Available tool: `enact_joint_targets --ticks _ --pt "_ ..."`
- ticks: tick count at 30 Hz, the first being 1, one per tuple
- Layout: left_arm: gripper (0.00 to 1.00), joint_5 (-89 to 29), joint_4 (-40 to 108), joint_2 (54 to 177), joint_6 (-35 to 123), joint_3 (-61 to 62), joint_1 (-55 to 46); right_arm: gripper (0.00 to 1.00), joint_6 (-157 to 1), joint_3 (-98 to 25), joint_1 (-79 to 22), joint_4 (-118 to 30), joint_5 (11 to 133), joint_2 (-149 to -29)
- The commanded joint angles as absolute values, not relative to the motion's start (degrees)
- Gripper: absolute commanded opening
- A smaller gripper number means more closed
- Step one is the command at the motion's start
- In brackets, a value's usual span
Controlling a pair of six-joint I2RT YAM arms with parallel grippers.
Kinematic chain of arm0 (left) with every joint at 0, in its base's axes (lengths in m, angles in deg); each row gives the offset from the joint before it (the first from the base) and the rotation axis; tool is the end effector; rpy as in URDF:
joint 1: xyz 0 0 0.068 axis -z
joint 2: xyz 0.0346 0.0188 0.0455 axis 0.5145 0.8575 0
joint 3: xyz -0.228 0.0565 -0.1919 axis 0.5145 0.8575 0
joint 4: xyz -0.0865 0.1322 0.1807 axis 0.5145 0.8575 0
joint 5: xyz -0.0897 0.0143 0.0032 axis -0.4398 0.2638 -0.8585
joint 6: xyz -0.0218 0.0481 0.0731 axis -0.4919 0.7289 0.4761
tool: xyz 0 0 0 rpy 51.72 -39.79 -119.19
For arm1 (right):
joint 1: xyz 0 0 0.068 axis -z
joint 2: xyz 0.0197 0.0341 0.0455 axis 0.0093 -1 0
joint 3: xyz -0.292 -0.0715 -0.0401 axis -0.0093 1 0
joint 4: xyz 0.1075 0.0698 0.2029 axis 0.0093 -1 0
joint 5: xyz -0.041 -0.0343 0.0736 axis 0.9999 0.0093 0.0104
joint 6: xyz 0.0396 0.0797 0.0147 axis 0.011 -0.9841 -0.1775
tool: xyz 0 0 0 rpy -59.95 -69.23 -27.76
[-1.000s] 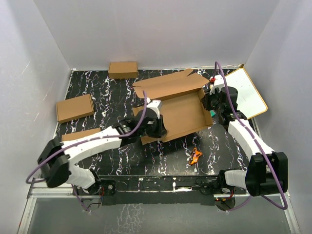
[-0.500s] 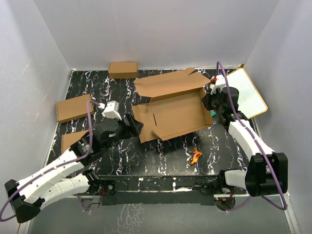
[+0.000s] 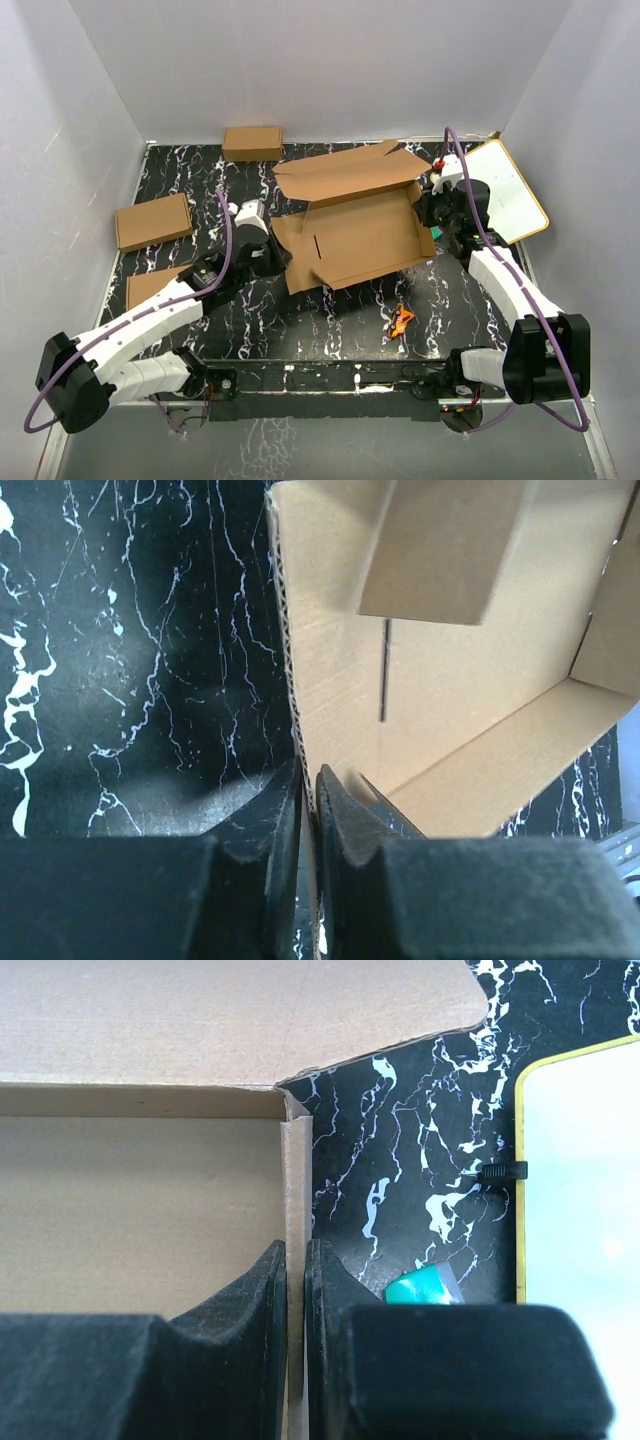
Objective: Fold the paper box
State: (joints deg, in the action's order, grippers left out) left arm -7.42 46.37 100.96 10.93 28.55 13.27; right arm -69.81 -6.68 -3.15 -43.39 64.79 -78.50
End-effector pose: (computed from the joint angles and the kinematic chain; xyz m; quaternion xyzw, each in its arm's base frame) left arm 0.1860 -0.1529 0.2968 -0.0707 0.8443 -0.2890 0.4457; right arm 0.2851 0.0393 0.2896 -0.1074 0.8305 0.1203 0.5332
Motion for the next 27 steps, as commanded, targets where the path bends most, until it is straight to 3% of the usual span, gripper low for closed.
enact_joint_targets --ticks 1,4,27 --pt "0.05 -10.46 43.66 101.44 11.54 24.98 12.98 0.08 -70.58 -6.1 -2.93 -36.8 63.94 -76.4" --pt "0.0 -11.78 42.82 101.73 11.62 24.25 12.98 0.08 -70.7 -5.36 -2.92 -36.04 64.53 -76.38" --pt "0.02 -18.85 36.99 115.66 12.68 21.29 13.15 0.08 -71.81 -0.85 -4.56 -32.43 63.75 -82.43"
